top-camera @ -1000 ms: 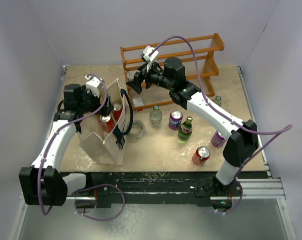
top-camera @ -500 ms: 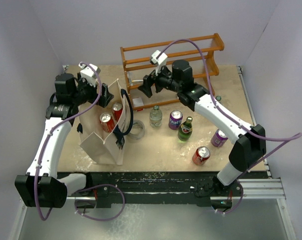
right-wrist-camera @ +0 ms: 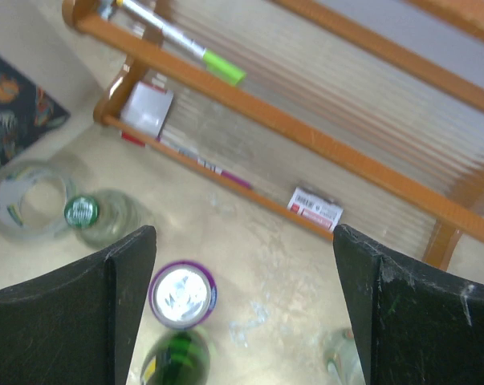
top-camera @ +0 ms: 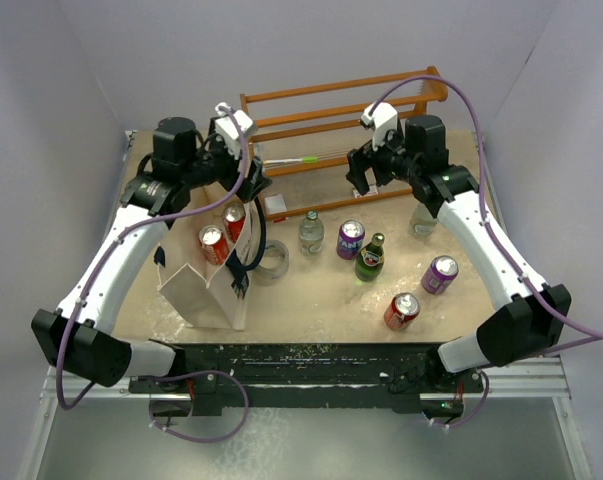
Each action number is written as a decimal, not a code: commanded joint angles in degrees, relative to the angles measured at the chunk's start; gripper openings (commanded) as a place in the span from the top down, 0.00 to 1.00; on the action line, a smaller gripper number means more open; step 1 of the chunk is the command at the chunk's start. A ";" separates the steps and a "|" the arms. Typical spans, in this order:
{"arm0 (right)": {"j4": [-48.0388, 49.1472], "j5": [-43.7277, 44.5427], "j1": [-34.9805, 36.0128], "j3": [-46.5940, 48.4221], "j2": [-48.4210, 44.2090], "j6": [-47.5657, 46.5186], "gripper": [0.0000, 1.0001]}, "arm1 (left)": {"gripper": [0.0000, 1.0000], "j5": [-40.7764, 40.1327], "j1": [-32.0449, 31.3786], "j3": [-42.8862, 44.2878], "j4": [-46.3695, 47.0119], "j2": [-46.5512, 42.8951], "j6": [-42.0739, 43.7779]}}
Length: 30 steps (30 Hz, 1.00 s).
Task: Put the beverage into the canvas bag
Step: Place the drink in the canvas bag, then pick up the drink from the center of the board.
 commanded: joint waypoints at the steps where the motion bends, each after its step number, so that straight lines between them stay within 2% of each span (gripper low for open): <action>1: -7.14 0.80 0.11 -1.85 -4.52 -6.13 0.08 | 0.01 -1.47 -4.75 3.56 1.11 3.38 4.04; 6: -7.41 2.25 -0.80 -4.11 -7.63 -5.72 0.08 | 0.00 -2.92 -10.11 5.80 -0.61 8.89 5.79; 12: -6.31 2.93 -3.38 -6.59 -10.07 -3.71 0.08 | 0.05 -3.64 -15.85 6.83 -0.90 15.91 6.31; 23: -5.15 2.90 -7.27 -7.94 -11.75 -1.69 0.08 | 0.15 -6.96 -18.62 10.04 -3.00 25.19 3.62; 30: -4.89 3.16 -7.95 -8.06 -11.58 -1.04 0.08 | 0.34 -7.65 -19.29 10.37 -3.97 27.36 3.28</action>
